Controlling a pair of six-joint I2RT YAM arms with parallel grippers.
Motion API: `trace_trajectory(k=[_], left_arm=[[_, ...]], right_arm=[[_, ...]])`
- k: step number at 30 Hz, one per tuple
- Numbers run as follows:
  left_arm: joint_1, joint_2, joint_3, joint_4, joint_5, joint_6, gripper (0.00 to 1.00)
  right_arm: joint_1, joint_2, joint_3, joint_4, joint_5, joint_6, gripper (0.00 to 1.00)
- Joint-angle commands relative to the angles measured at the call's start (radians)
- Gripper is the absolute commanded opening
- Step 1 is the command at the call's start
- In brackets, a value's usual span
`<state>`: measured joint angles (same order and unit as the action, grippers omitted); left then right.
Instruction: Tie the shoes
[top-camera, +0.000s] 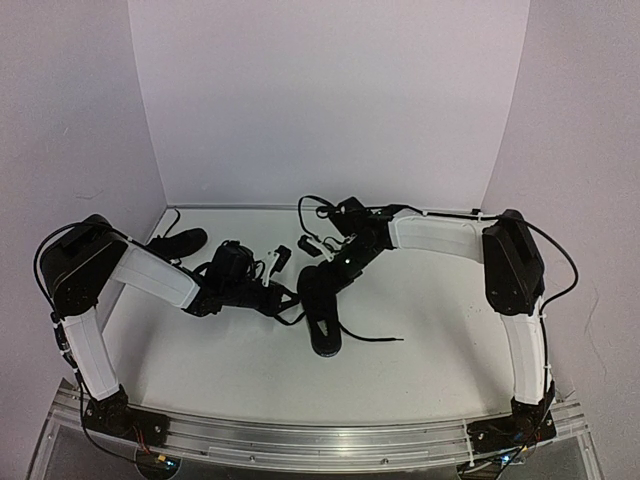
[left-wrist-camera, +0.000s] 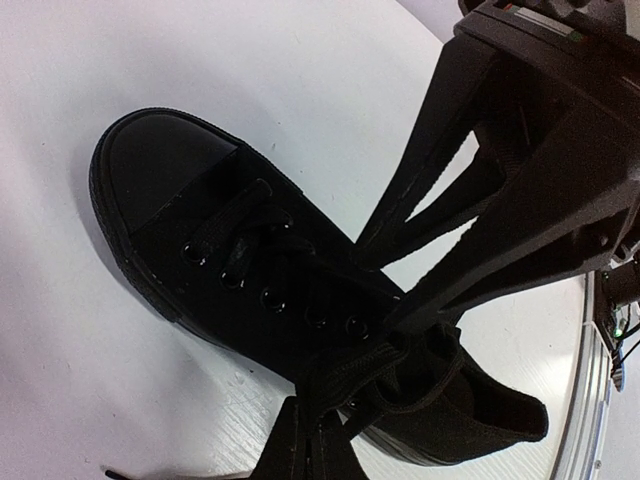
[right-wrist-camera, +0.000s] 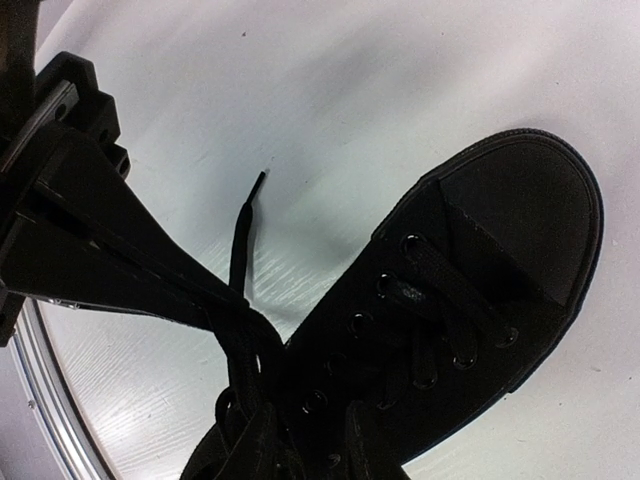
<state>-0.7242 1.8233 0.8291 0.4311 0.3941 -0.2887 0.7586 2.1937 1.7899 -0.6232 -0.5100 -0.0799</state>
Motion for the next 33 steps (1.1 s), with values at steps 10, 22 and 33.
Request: trace_trajectory(k=[10, 22, 33], left_arm=[[0.007, -0.004, -0.01, 0.04, 0.011, 0.017, 0.0], [0.006, -0.002, -0.01, 0.038, 0.011, 0.017, 0.0], [0.006, -0.006, -0.004, 0.029, 0.011, 0.021, 0.0]], right_arm=[[0.016, 0.015, -0.003, -0.04, 0.042, -0.036, 0.21], [0.032, 0.02, -0.009, -0.057, 0.061, -0.055, 0.2], [0.033, 0.02, -0.008, -0.067, 0.086, -0.058, 0.0]])
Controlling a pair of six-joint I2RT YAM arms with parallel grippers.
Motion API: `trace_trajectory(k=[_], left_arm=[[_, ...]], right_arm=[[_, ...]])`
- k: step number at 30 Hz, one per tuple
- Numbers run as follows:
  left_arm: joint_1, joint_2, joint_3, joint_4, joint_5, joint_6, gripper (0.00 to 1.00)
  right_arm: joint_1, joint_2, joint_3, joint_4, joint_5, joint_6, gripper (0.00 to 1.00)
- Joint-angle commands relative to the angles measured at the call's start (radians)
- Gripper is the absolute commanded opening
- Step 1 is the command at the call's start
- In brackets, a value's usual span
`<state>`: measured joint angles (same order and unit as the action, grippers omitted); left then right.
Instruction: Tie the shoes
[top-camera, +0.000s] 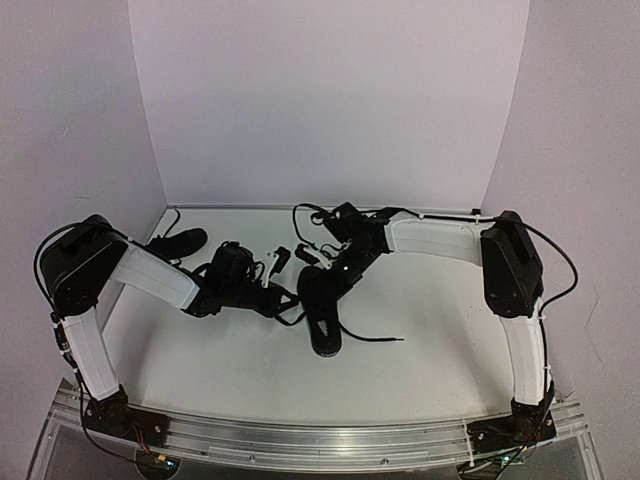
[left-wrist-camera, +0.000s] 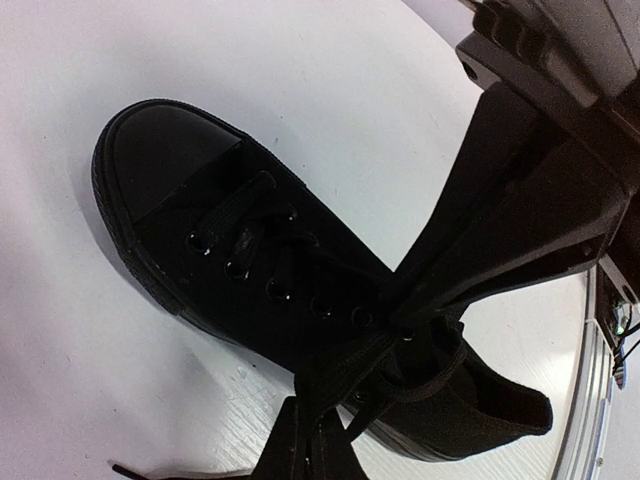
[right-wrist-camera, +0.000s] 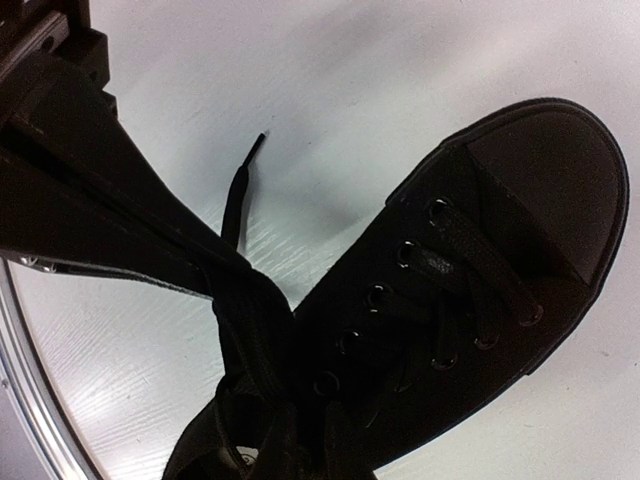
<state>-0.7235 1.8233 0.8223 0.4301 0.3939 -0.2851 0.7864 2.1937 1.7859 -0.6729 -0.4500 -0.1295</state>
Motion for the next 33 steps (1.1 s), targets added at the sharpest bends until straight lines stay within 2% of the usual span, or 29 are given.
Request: trace_trajectory(k=[1, 7, 16, 28, 33], left_arm=[[0.006, -0.006, 0.003, 0.028, 0.01, 0.018, 0.0], [0.006, -0.011, -0.005, 0.02, 0.001, 0.02, 0.0], [0.006, -0.02, -0.011, 0.002, -0.024, 0.023, 0.0], [0.005, -0.026, -0.006, -0.031, -0.037, 0.037, 0.0], [0.005, -0.039, 0.001, -0.055, -0.053, 0.07, 0.01]], right_arm=[[0.005, 0.018, -0.005, -0.017, 0.028, -0.005, 0.0], [-0.002, -0.048, -0.033, 0.029, -0.006, 0.032, 0.0], [-0.053, -0.166, -0.16, 0.174, -0.081, 0.111, 0.0], [-0.077, -0.213, -0.277, 0.279, -0.124, 0.174, 0.0], [-0.083, -0.243, -0.349, 0.377, -0.169, 0.22, 0.0]])
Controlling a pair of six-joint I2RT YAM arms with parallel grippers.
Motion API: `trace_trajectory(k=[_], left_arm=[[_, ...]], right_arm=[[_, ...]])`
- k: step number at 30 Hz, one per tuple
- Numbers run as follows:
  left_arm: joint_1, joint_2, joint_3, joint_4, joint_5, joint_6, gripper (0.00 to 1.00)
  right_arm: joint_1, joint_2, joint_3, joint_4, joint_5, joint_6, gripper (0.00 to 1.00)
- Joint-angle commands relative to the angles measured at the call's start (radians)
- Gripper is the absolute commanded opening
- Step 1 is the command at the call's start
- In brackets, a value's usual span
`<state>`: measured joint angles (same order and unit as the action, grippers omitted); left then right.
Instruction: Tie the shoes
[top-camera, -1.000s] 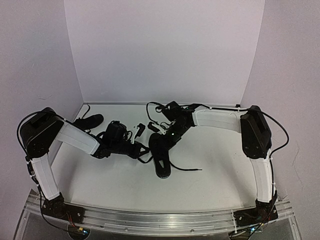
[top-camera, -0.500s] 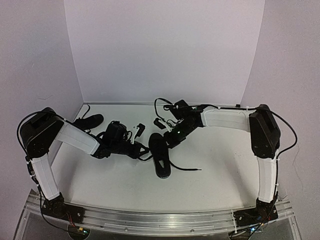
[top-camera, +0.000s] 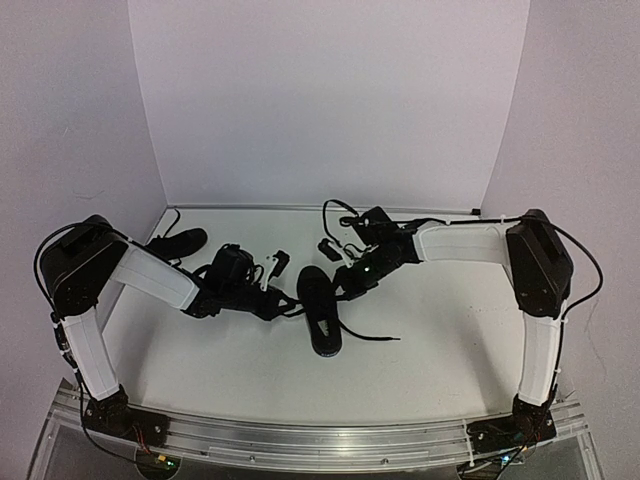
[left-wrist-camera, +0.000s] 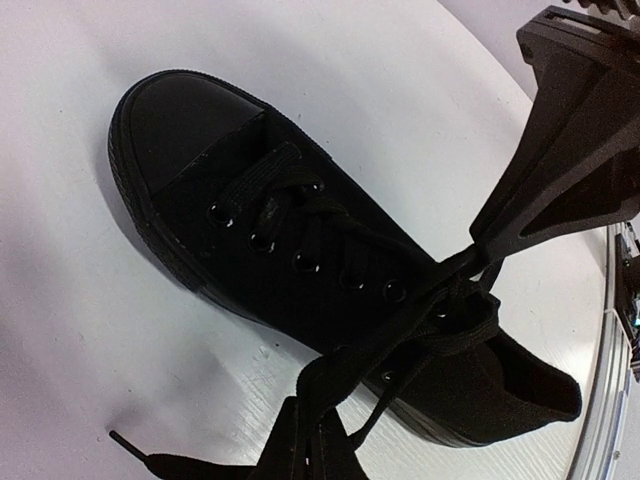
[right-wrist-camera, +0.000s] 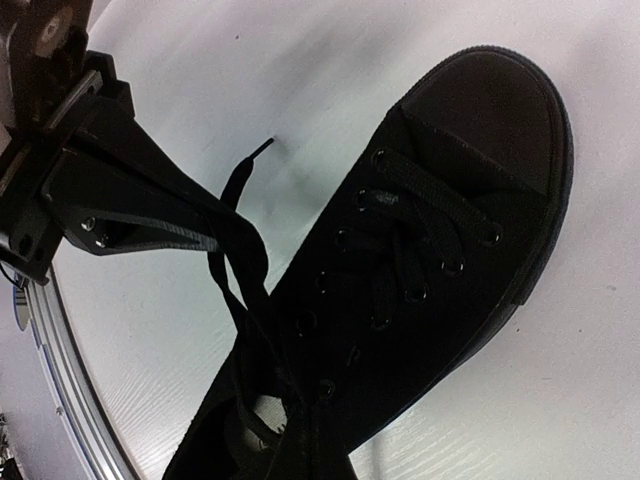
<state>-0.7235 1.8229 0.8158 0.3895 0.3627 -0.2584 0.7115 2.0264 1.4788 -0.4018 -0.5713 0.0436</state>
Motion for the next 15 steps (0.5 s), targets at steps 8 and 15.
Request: trace_trajectory(k=[8, 15], left_arm=[[-0.005, -0.222, -0.047, -0.026, -0.106, 0.25, 0.21], [-0.067, -0.346, -0.055, -0.126, -0.163, 0.613, 0.38]], right_arm=[[-0.011, -0.082, -0.076, 0.185, -0.064, 0.095, 0.0], [-0.031, -0.08, -0.091, 0.218, -0.074, 0.126, 0.0]])
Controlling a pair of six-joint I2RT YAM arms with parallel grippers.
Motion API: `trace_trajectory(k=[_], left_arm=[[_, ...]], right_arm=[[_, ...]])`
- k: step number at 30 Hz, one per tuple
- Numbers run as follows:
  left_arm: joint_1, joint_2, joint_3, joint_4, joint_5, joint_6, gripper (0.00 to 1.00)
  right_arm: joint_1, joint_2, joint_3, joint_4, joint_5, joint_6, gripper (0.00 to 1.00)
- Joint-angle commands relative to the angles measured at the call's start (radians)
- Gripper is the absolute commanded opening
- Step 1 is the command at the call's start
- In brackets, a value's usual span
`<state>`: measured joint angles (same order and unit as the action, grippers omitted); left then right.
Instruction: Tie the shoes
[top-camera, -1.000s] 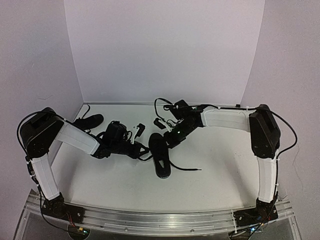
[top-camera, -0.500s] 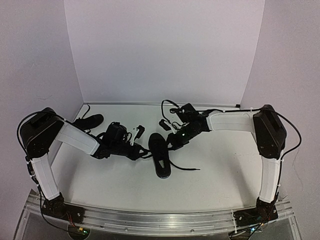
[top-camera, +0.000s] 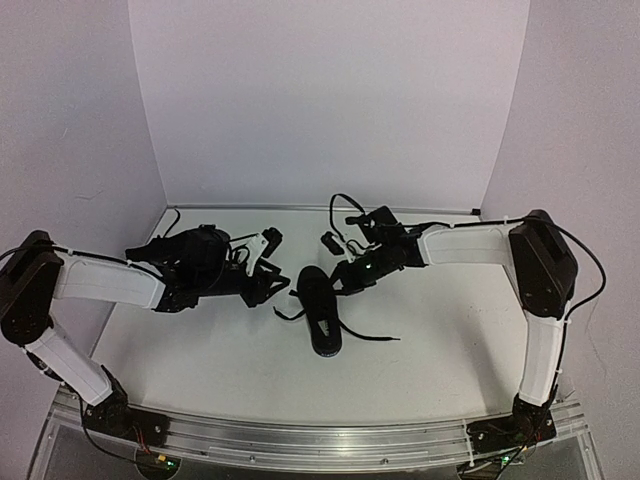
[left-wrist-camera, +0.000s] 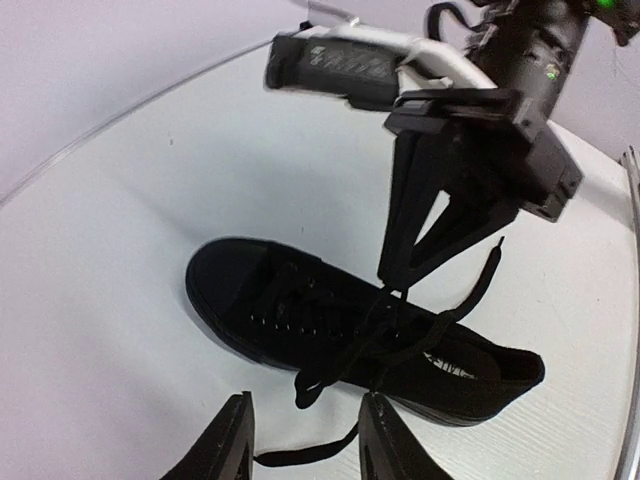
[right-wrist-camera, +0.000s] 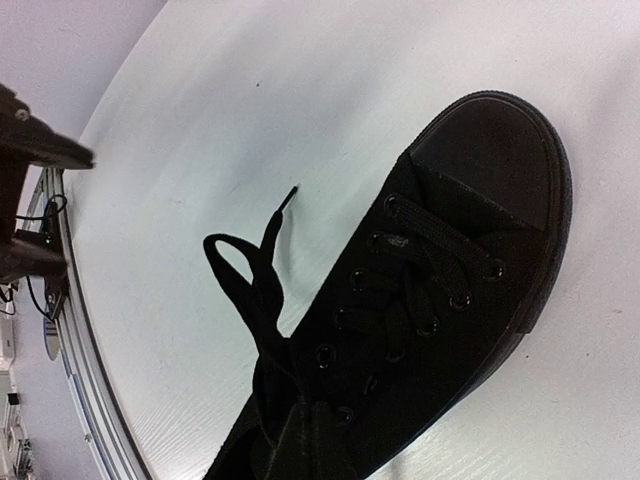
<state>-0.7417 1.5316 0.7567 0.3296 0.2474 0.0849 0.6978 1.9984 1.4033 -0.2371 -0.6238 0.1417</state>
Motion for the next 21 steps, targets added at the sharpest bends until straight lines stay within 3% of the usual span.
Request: trace_trajectory(k=[1, 11, 15, 21], left_arm=[[-0.068, -0.053, 0.011, -0.081, -0.047, 0.322, 0.38], [-0.12, 0.1, 0.198, -0.267, 0.035, 0.62, 0.33], [-0.127, 0.169, 0.273, -0.307, 0.046, 0.668, 0.27], [-0.128, 0.25, 0.362, -0.371, 0.056, 0.707, 0.25]], right_arm=[[-0.019, -0.052, -0.018, 0.058, -0.025, 0.032, 0.0], [-0.027, -0.056, -0.06, 0.097, -0.071, 0.052, 0.0], [-0.027, -0.06, -0.068, 0.107, -0.087, 0.059, 0.0], [-0.029, -0.059, -0.073, 0.118, -0.104, 0.066, 0.0]])
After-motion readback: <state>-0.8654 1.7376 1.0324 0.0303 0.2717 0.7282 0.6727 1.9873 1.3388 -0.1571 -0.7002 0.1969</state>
